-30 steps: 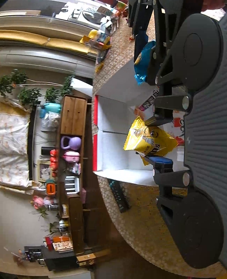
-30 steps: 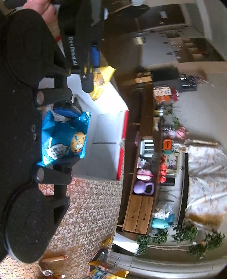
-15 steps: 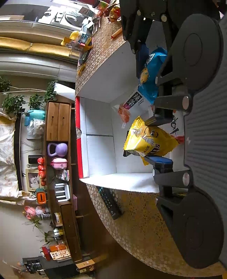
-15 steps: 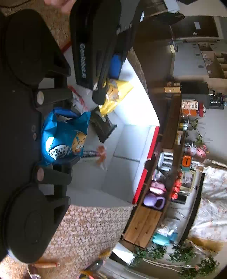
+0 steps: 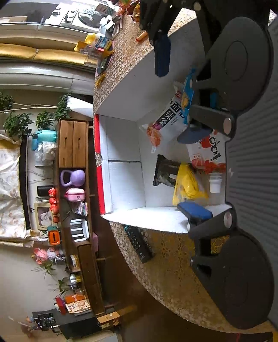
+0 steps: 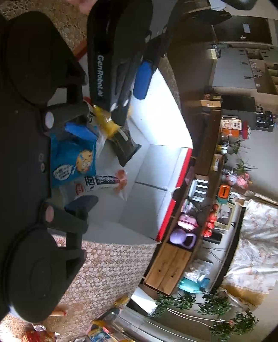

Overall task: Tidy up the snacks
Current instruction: 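Move both open tools back over the table toward the small wrapped candies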

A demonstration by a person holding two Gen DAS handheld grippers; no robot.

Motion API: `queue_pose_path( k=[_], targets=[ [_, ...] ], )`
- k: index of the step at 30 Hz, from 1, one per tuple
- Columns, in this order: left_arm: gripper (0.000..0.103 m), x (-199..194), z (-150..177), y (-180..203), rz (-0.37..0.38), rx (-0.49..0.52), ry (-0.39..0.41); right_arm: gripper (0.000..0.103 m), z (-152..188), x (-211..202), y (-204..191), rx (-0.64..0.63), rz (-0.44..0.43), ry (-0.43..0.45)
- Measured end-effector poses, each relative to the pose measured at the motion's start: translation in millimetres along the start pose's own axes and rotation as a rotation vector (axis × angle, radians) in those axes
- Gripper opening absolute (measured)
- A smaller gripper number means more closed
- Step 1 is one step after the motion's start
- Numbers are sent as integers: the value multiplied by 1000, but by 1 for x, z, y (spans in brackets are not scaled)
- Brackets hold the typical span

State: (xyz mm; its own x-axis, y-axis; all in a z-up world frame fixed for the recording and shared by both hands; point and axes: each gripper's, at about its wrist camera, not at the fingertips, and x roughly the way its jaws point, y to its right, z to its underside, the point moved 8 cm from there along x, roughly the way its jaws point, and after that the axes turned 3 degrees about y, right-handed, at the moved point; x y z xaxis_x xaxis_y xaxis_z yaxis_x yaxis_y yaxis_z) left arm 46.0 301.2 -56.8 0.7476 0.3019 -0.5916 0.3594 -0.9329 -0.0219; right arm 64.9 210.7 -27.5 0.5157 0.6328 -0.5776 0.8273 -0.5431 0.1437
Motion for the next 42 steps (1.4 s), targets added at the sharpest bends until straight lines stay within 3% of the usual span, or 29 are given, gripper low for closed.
queue_pose_path(
  k=[6, 21, 23, 32, 42],
  targets=[
    [72, -9, -5, 5, -10, 8, 23, 63, -3, -13, 9, 19, 22, 38],
    [81, -41, -24, 40, 26, 26, 118, 75, 1, -59, 57, 158, 94, 135],
    [85, -46, -26, 50, 42, 35, 135, 77, 5, -66, 65, 179, 109, 144],
    [85, -57, -26, 105, 150, 83, 185, 83, 35, -103, 105, 275, 195, 175],
    [85, -61, -16, 168, 274, 162, 197, 84, 95, -136, 152, 356, 313, 133]
  ],
)
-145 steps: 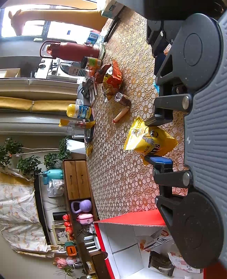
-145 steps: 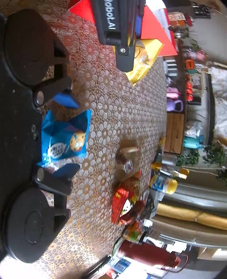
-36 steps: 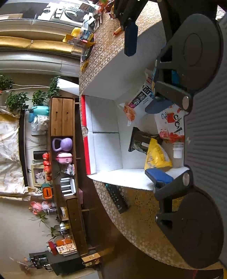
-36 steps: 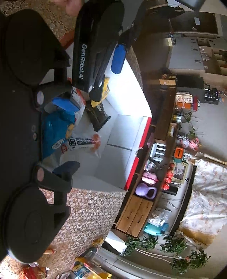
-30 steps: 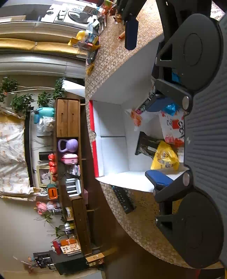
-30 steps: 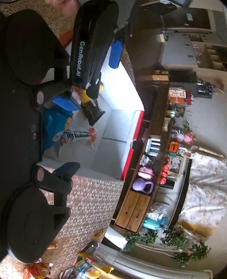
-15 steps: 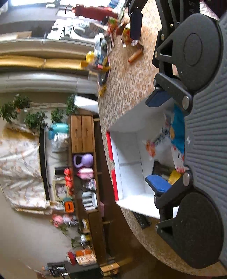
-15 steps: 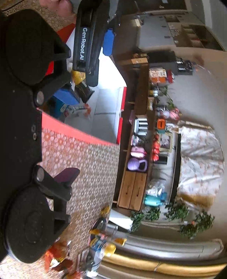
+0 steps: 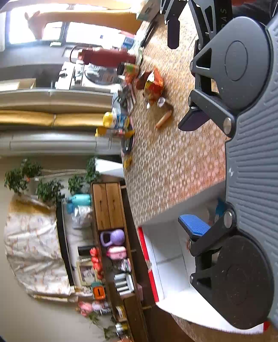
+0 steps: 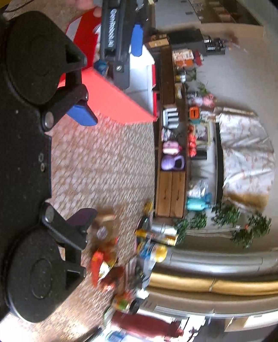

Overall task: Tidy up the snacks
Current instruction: 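Move both open tools back over the table toward the small wrapped candies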

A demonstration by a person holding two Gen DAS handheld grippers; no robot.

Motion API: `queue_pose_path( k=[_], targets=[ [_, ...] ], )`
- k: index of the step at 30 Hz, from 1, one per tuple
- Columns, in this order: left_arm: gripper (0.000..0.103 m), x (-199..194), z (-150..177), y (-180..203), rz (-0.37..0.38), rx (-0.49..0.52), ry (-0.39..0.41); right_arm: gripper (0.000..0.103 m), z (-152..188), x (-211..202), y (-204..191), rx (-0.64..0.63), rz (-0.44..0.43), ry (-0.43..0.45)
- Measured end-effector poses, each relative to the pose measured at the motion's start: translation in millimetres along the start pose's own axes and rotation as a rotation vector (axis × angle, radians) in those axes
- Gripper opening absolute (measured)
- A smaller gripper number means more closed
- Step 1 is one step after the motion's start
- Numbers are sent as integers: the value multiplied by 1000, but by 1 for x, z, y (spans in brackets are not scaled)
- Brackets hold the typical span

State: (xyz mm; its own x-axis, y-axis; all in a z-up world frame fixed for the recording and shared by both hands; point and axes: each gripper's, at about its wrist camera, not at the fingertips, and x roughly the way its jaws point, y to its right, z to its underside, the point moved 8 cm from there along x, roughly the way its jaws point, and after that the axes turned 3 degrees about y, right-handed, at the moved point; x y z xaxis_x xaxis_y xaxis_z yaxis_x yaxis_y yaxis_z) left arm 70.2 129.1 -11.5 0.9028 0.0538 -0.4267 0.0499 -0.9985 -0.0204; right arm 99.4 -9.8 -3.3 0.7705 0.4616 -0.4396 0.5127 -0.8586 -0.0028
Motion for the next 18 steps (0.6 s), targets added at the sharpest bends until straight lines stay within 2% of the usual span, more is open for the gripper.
queue_pose_path(
  k=[11, 16, 18],
  targets=[
    [85, 17, 11, 37, 70, 39, -41, 84, 54, -15, 60, 46, 111, -77],
    [85, 25, 17, 53, 97, 62, -61, 83, 73, -15, 73, 70, 121, -102],
    [85, 26, 18, 58, 106, 72, -68, 79, 78, -13, 76, 76, 117, -107]
  ],
)
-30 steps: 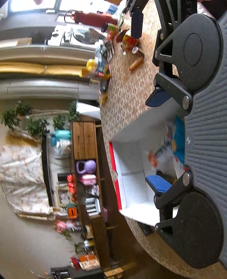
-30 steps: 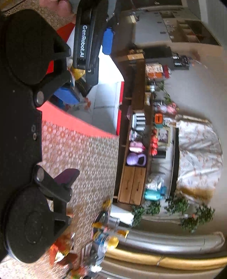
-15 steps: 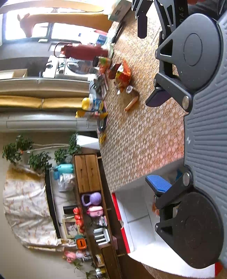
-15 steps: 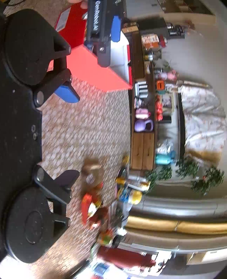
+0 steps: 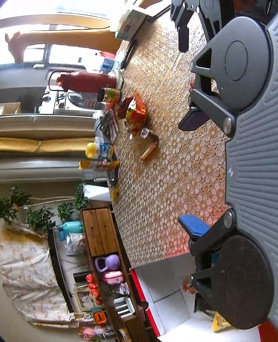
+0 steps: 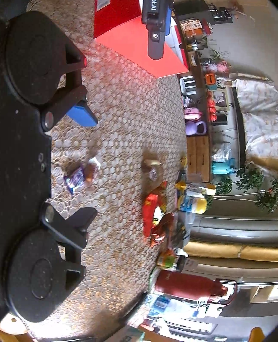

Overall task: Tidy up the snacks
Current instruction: 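Move both open tools back over the table toward the small wrapped candies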

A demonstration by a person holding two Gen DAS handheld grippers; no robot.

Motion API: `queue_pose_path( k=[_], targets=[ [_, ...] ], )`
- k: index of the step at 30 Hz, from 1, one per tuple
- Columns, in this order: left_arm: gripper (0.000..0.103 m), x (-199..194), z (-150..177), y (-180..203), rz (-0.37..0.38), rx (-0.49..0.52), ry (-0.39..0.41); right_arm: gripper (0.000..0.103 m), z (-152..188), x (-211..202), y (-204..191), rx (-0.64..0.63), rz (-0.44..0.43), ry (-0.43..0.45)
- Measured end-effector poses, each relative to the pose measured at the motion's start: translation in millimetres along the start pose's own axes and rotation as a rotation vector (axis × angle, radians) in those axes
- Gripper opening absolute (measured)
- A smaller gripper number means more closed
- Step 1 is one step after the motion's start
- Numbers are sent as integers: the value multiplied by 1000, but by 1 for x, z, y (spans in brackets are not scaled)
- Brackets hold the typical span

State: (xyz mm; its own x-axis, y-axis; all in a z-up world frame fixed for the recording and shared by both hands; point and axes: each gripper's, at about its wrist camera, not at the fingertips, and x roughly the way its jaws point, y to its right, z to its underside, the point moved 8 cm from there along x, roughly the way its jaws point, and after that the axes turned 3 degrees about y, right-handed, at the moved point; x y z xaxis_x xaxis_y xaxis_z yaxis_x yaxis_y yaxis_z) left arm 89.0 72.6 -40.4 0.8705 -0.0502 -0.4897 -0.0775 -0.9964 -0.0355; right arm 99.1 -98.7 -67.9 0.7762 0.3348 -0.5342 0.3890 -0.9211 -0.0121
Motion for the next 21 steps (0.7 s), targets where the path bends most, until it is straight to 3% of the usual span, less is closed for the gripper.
queue_pose_path(
  k=[8, 12, 19, 21],
  targets=[
    [85, 7, 3, 8, 0, 23, -29, 74, 16, 28, 15, 19, 1, -39],
    [85, 12, 5, 13, 3, 31, -44, 58, 22, 40, 19, 18, -5, -70],
    [85, 25, 4, 34, 49, 58, -62, 46, 30, 41, 18, -20, -16, -70],
    [85, 32, 3, 46, 77, 79, -66, 36, 29, 40, 21, -18, -11, -64]
  ],
)
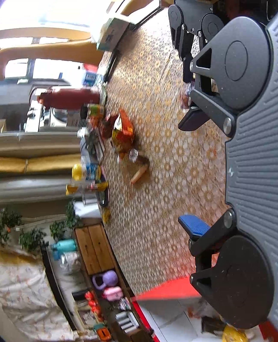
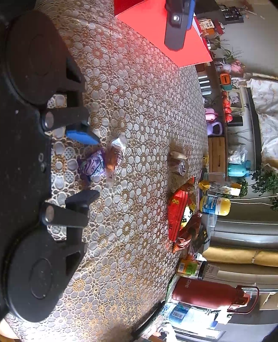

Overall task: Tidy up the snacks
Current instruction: 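Move both open tools back over the table toward the small wrapped candies, then grasp the brown wrapped candy with the left gripper while the right gripper grasps the purple candy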

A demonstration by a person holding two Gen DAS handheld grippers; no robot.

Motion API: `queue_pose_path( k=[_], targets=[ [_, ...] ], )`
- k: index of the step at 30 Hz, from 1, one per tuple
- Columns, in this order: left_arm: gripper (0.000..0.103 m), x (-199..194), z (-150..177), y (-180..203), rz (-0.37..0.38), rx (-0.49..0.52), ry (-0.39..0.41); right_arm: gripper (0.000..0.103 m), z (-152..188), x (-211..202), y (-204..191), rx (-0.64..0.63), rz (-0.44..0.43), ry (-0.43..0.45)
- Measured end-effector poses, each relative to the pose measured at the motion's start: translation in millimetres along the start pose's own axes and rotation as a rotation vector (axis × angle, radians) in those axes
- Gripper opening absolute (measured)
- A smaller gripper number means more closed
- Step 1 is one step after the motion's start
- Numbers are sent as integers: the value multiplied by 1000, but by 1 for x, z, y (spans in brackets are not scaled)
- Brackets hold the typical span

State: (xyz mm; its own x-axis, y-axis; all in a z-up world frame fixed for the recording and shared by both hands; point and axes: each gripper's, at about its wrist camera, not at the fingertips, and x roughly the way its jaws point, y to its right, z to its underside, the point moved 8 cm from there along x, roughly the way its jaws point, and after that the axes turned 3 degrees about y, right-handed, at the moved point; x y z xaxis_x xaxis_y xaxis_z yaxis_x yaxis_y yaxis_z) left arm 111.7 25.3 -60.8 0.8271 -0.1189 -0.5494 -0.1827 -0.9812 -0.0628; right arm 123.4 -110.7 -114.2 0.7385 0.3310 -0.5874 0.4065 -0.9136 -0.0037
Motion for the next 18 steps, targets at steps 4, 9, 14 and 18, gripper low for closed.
queue_pose_path(
  k=[4, 9, 14, 18],
  targets=[
    [85, 20, -2, 28, 66, 62, -17, 22, 0, -4, 3, 7, -12, 12],
    [85, 47, 1, 67, 148, 155, -44, 18, 5, -13, 11, 51, -22, 15],
    [85, 74, 8, 97, 208, 240, -74, 17, 12, -25, 25, 117, -29, 13],
    [85, 95, 17, 105, 210, 245, -123, 17, 15, -32, 37, 164, -31, 15]
  ],
)
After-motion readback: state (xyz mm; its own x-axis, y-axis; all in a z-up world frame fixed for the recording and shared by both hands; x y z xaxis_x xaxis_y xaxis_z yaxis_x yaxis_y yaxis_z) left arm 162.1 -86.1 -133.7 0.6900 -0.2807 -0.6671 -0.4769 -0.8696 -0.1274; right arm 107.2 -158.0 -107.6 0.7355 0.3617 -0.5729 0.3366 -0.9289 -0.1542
